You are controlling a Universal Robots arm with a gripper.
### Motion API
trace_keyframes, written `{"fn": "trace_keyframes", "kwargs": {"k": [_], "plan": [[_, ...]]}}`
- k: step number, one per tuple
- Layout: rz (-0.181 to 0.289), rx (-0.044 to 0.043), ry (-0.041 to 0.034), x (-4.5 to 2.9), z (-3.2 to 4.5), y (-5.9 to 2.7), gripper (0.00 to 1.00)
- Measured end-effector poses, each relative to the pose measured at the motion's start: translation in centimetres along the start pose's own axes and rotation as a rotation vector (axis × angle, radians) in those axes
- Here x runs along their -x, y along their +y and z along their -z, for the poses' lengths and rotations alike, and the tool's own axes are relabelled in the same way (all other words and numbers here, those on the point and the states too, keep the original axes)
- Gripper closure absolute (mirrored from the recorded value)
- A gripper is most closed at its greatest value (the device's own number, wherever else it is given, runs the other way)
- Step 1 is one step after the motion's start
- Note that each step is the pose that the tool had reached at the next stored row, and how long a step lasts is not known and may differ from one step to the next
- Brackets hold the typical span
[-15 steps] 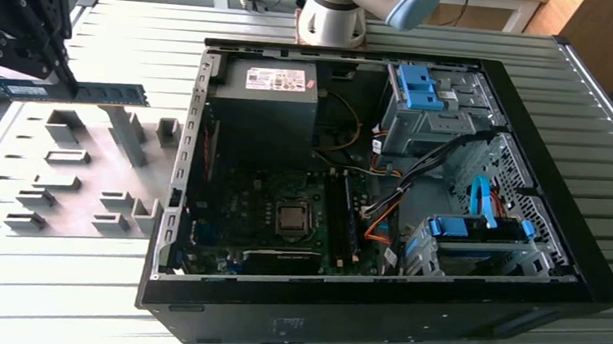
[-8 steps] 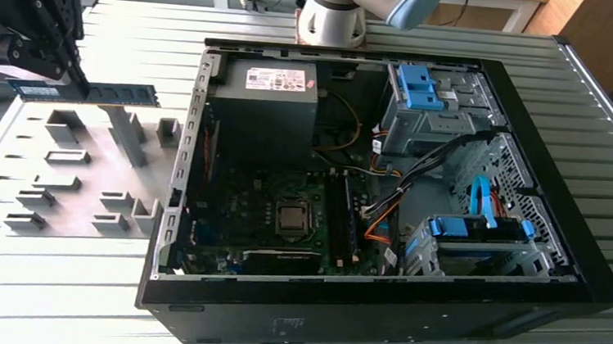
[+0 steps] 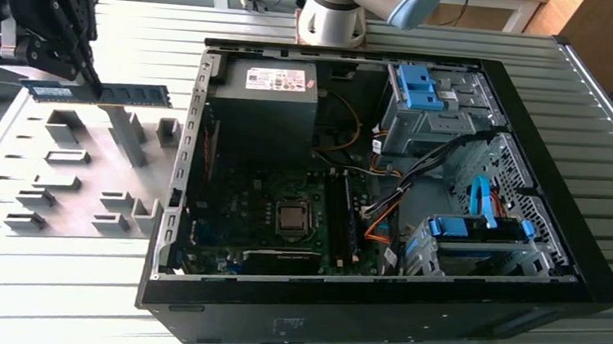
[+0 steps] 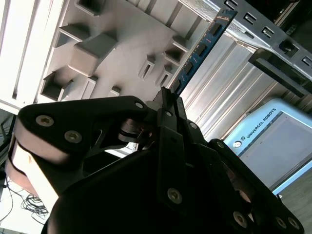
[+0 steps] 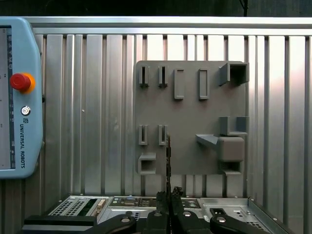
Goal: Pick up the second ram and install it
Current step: 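Pick up the second ram and move it above second insertion slot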
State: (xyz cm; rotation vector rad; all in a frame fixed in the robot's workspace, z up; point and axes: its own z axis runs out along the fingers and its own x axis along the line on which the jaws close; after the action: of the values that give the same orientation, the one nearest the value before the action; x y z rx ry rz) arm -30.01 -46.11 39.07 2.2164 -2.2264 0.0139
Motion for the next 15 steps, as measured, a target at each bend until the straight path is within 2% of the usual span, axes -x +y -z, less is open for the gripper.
{"fn": "trace_keyframes", "kwargs": {"k": [15], "plan": [[0.000, 0.0000, 0.0000, 0.01, -0.01, -2.05, 0.86]]}}
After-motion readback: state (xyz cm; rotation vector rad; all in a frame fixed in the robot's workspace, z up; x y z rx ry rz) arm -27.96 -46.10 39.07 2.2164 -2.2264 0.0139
